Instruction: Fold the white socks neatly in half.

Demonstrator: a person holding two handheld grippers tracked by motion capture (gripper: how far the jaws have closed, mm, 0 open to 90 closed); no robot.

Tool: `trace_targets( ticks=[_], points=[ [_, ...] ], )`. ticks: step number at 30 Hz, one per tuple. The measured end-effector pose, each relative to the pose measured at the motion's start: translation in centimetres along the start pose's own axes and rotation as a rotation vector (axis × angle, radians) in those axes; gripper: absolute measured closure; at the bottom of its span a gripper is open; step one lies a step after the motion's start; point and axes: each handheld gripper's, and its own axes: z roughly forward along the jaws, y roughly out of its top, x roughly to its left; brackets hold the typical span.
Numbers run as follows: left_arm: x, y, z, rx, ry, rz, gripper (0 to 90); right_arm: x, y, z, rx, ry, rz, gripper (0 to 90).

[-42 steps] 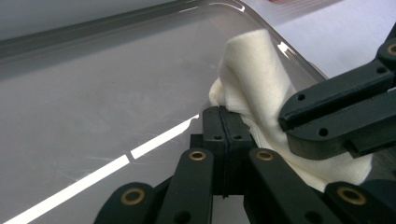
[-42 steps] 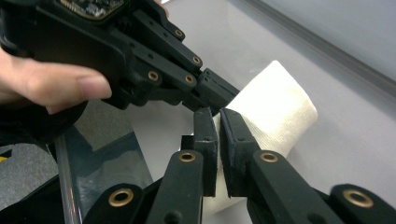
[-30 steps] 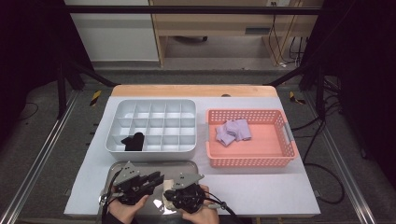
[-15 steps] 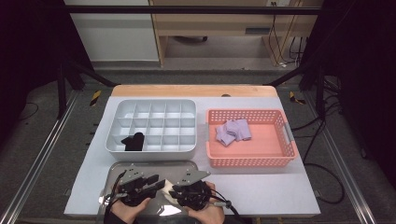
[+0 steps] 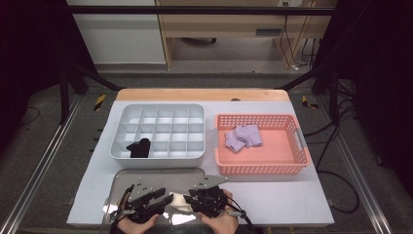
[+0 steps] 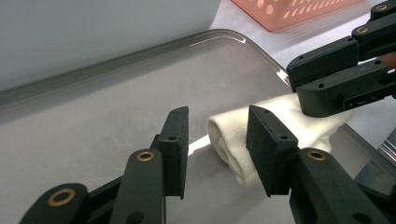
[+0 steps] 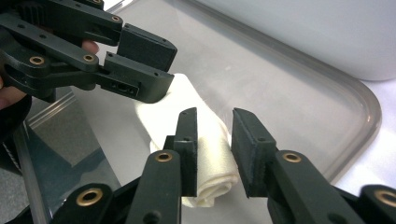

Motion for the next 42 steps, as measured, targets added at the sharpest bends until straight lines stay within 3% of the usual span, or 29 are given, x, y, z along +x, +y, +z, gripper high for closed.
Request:
trace_targets(
  ticks=[10,15,17,20,22,29,32,35,42],
  points=[
    [-0.1,-0.1,0.1,0.012,0.013,0.000,58.3,0.6,0.1,-1.4,-0.030,0.036,0.006,59.5],
    [-0.3,-0.1,0.3,0.021,0.006,0.007,58.2,0.8,-0.1,-2.0,-0.051,0.039,0.003,57.9],
    [-0.4,-0.1,0.3,0.025,0.007,0.012,57.9,0.9,0.0,-2.3,-0.058,0.052,-0.005,58.8],
    [-0.5,-0.1,0.3,0.005,-0.005,0.010,57.6,0.7,-0.6,-1.2,0.017,0.028,-0.022,61.8],
    [-0.5,0.0,0.2,0.005,-0.011,0.010,57.5,0.6,-0.9,-0.9,0.025,0.027,-0.015,61.7],
    [-0.1,0.0,-0.4,0.000,-0.021,0.005,56.0,0.2,-0.7,-2.1,-0.019,0.041,-0.006,67.6],
    [0.0,-0.4,-1.0,0.012,-0.038,-0.002,54.5,0.3,-1.3,-1.5,0.037,0.061,-0.020,70.9],
    [-0.2,-1.2,-1.0,0.040,-0.051,-0.004,54.4,0.5,-1.7,-0.7,0.058,0.078,-0.021,72.7],
    [-0.4,-1.5,-0.3,0.067,-0.059,-0.004,55.4,0.8,-1.9,0.2,0.058,0.088,-0.021,77.2]
  ],
)
